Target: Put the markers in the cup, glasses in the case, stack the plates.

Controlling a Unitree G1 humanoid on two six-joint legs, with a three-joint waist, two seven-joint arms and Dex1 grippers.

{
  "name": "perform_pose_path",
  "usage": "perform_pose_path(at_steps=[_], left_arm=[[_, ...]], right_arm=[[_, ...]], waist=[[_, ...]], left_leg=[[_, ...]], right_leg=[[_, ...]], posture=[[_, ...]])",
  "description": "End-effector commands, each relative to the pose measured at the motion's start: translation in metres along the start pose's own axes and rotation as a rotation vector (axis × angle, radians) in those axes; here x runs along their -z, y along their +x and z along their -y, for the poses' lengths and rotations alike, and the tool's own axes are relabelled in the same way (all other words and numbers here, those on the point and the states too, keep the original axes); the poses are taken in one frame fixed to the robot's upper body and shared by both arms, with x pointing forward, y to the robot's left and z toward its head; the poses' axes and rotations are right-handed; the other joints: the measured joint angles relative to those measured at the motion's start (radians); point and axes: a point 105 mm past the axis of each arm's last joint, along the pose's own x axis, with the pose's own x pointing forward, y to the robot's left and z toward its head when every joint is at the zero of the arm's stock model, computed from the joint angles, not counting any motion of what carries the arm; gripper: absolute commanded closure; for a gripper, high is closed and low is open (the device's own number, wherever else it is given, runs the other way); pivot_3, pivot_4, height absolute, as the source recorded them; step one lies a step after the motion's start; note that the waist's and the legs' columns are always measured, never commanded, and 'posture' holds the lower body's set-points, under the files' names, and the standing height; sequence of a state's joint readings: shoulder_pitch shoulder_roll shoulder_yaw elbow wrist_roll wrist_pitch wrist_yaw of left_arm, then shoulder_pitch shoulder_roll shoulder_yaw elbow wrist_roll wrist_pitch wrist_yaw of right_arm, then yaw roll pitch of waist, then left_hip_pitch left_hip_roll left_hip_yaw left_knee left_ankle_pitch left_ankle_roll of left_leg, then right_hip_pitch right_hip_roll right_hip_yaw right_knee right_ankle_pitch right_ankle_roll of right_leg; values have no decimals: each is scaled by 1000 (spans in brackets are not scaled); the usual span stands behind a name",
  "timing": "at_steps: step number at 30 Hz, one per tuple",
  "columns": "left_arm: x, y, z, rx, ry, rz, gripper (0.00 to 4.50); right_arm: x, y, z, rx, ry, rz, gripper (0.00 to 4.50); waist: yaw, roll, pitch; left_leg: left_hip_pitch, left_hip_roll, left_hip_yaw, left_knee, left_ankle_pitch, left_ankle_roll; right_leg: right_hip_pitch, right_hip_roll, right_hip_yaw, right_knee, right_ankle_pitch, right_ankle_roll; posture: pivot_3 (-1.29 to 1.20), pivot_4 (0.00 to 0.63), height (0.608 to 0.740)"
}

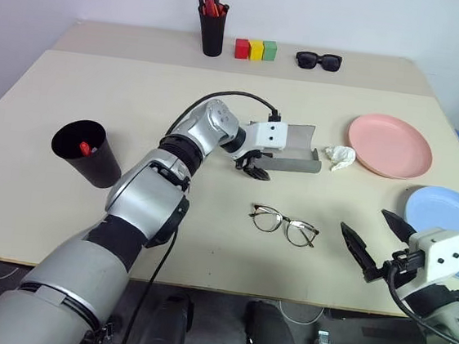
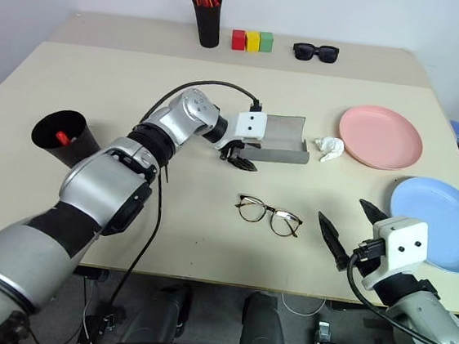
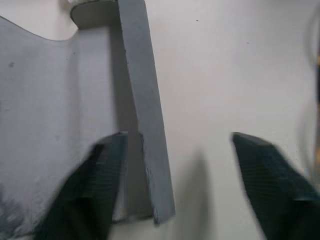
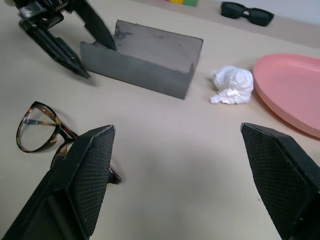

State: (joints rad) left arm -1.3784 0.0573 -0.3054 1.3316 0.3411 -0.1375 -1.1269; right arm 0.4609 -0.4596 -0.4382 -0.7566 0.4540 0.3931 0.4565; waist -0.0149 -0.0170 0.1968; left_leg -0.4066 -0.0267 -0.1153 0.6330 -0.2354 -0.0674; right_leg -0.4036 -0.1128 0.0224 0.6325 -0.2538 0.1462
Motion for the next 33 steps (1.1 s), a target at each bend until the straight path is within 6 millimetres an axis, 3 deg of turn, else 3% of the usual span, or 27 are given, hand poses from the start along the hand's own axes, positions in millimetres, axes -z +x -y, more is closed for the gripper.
perform_pose_path(at_steps=[1,4,17,33], left_arm=[[-7,-5,-9,-36,24,-23,3048],[-7,-6,-10,-49,20,-17,4452],[3,-33,-6,42,12,43,4452],[20,-41,22,120,-49,78,4452]], right_arm=[[-17,-4,-2,10,-44,63,372],[-15,-7,0,20,-45,58,372],[-18,2,-1,-5,-51,69,372],[-18,9,-2,-67,-58,68,372]], waist=[[0,0,0],[3,0,0],[2,0,0],[-1,1,0]], left_leg=[[0,0,0,0,0,0],[0,0,0,0,0,0],[0,0,0,0,0,0],[1,0,0,0,0,0]], right_leg=[[0,0,0,0,0,0],[0,0,0,0,0,0],[0,0,0,0,0,0],[0,0,0,2,0,0]], posture=[[0,150,740],[0,150,740],[0,150,740],[0,150,740]])
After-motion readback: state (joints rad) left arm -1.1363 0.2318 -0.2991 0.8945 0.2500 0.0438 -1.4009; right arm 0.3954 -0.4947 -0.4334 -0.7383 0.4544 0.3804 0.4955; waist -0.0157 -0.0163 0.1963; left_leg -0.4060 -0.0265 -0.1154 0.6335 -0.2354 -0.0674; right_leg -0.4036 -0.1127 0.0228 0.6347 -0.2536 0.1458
